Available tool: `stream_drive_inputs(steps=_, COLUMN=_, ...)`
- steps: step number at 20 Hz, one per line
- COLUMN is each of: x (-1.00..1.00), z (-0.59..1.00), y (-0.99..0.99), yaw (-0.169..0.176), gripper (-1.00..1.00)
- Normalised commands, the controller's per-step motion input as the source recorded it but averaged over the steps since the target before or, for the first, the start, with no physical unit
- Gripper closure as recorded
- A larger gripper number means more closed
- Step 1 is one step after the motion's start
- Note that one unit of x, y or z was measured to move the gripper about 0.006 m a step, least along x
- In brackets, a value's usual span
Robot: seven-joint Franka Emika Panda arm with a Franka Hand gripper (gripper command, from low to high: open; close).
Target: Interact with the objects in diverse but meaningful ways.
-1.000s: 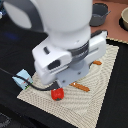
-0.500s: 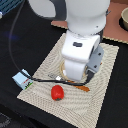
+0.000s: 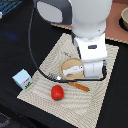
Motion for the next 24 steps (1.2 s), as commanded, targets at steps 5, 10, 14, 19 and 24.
stream_drive_inputs(steps=5, x=-0.24, z=-0.31, y=0.10, yaw=0.060, gripper=-1.00)
stream_drive_inputs(steps=10, x=-0.25, z=-0.37, y=0.14, yaw=0.065, gripper=-1.00)
stream_drive_inputs(steps=14, x=-0.21, z=-0.37, y=0.13, yaw=0.065, gripper=-1.00)
stream_drive_inputs(steps=19, x=-0.20, z=-0.39, y=0.12, yaw=0.065, gripper=1.00)
stream_drive_inputs(steps=24, x=-0.21, z=-0.39, y=0.11, yaw=0.070, gripper=1.00)
